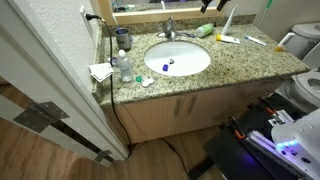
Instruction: Tilt the faucet handle down
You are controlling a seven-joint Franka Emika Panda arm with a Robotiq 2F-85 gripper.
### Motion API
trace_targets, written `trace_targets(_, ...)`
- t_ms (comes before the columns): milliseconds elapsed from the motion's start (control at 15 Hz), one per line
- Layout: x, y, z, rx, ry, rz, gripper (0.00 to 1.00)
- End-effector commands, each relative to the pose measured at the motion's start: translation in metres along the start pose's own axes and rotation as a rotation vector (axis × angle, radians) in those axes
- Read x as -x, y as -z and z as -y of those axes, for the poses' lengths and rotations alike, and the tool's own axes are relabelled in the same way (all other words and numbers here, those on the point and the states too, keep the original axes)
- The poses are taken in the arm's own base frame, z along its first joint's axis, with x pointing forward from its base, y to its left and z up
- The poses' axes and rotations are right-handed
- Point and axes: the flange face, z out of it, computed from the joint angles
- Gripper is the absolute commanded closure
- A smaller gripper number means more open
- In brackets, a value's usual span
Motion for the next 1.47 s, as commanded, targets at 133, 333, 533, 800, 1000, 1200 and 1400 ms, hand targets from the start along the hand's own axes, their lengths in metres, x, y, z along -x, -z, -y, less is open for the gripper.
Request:
trace_targets(133,-0.066,-0.058,0.012,0.014,-0.154,0.054,0.00)
trace_targets(333,-0.107,-0.067,0.019,0.023,-0.267,0.029,0.00)
trace_targets(533,-0.099,-0.069,0.017,0.011,-0.251,0.016,0.00)
trace_targets(800,-0.119,-0.092,0.013,0.032,-0.297,0.012,0.00)
trace_targets(1000,-0.144,-0.106,0.014,-0.025,-0.304,-0.051,0.00)
trace_targets(1200,-0.167,-0.119,0.021,-0.024,-0.273,-0.098,0.00)
trace_targets(1400,-0.162,-0.118,0.021,-0.029,-0.285,-0.082,0.00)
